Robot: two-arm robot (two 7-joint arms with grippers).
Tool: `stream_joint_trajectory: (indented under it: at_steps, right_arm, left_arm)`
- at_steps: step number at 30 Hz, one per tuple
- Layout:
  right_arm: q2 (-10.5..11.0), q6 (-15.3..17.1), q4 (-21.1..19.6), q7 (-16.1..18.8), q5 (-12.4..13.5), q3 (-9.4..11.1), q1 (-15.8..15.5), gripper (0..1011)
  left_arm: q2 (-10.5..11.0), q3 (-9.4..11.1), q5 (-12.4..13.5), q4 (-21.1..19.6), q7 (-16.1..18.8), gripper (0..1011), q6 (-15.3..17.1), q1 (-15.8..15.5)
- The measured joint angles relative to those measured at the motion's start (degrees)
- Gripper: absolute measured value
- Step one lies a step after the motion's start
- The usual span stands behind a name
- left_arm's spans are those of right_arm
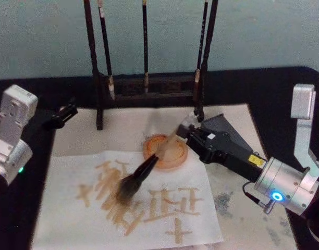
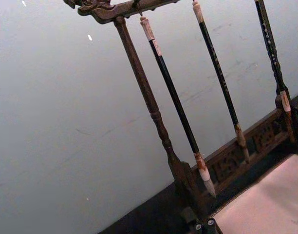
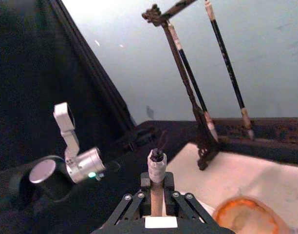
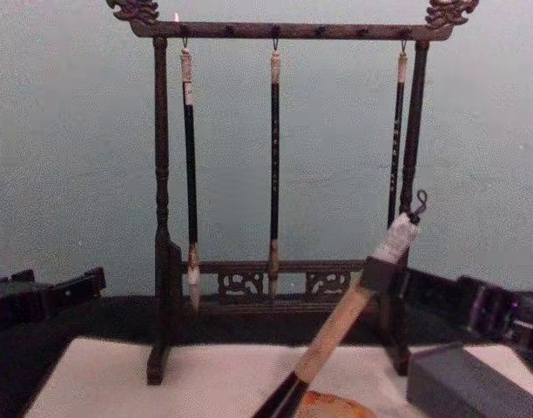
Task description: Pick up the brush from the inkstone, write on the paper, then place the brush back to its original position.
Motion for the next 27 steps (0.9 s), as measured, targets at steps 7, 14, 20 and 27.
stream_joint_trajectory:
  at_steps: [7, 14, 20, 27]
  right_arm:
    - [0.66, 0.92, 0.08, -1.14, -1.41, 0.24, -0.42, 156]
    - [2.13, 1.14, -1.34, -2.16, -2.03, 2.04, -2.19, 156]
    - [3.48, 0.53, -2.16, -2.14, -1.67, 4.2, -4.28, 156]
    - [4.74, -0.32, -2.56, -1.8, -0.13, 6.92, -6.63, 156]
  left_arm:
    - [0.0, 0.0, 0.0, 0.0, 0.0, 1002, 0.0, 0.0]
    - [0.0, 0.0, 0.0, 0.0, 0.0, 1002, 0.0, 0.0]
    - [0.0, 0.0, 0.0, 0.0, 0.0, 1002, 0.0, 0.0]
    - [0.0, 0.0, 0.0, 0.0, 0.0, 1002, 0.0, 0.0]
